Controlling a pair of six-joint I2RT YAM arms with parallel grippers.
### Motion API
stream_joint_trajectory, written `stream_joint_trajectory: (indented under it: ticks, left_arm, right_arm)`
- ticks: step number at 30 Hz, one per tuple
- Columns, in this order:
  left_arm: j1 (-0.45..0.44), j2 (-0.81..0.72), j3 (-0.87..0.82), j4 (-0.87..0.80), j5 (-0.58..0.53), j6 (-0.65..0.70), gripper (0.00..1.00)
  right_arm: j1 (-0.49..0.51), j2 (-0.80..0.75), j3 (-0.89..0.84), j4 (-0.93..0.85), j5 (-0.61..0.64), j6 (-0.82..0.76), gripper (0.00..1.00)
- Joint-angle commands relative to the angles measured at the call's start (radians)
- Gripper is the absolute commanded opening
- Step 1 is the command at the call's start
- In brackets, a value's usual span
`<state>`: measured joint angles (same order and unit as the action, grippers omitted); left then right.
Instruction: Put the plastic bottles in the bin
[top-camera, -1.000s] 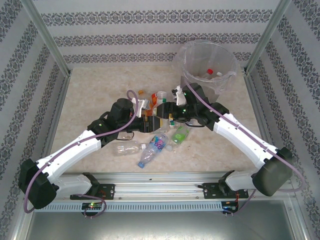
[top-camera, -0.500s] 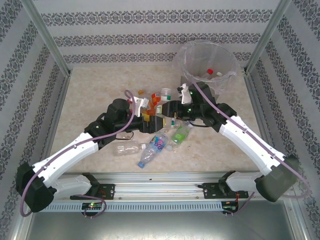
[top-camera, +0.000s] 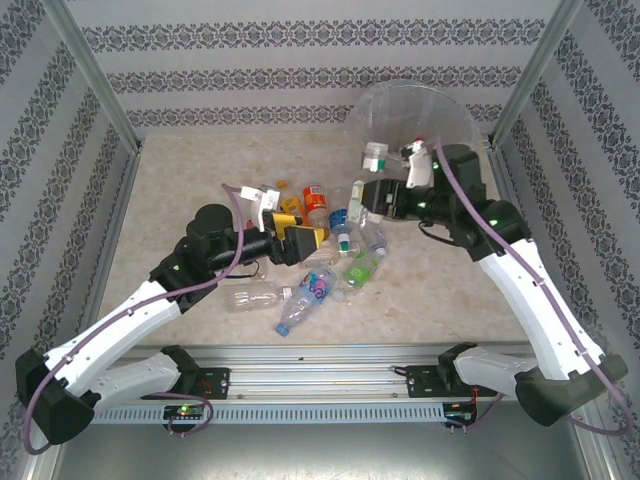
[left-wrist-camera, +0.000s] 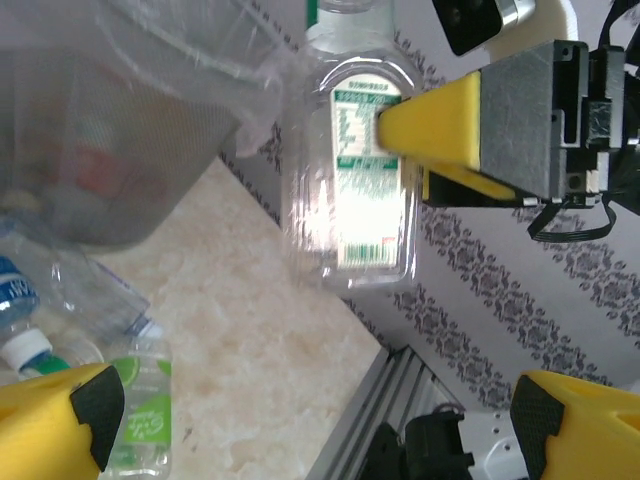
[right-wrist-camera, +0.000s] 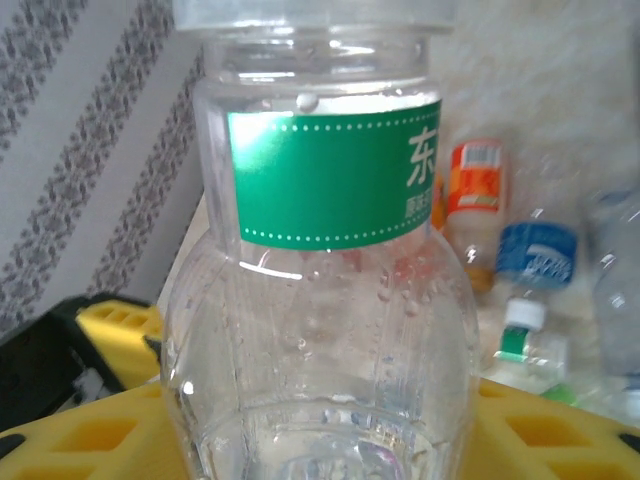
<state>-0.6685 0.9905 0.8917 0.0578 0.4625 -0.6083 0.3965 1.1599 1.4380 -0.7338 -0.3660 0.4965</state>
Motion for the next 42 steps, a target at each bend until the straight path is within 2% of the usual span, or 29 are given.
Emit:
stream_joint_trajectory:
  ticks: [1, 9, 17, 23, 34, 42]
  left_arm:
    - [-0.014, -0.047, 0.003, 0.086, -0.053, 0.012, 1.00]
    - [-0.014, -0.074, 0.012, 0.048, -0.080, 0.015, 1.00]
    - [-0.014, -0.114, 0.018, -0.038, -0.119, 0.055, 1.00]
    - [-0.014, -0.132, 0.022, -0.113, -0.139, 0.089, 1.00]
    - [-0.014, -0.138, 0.033, -0.255, -0.168, 0.174, 1.00]
    - [-0.014, -0.167, 0.019, -0.253, -0.165, 0.181, 1.00]
  right_arm:
    - [-0.060, 0.025, 0.118, -0.071, 0.070, -0.103, 0.60]
    - [-0.184, 0.201, 0.363, -0.099, 0.148, -0.177, 0.60]
    - [-0.244, 0.413, 0.561, -0.076, 0.186, -0.165, 0.59]
    - [-0.271, 0.579, 0.709, -0.106, 0.259, -0.132, 0.59]
    - [-0.283, 0.756, 0.797, -0.148, 0.265, -0.063, 0.60]
    - [-0.283, 0.837, 0.829, -0.177, 0.222, -0.026, 0.63]
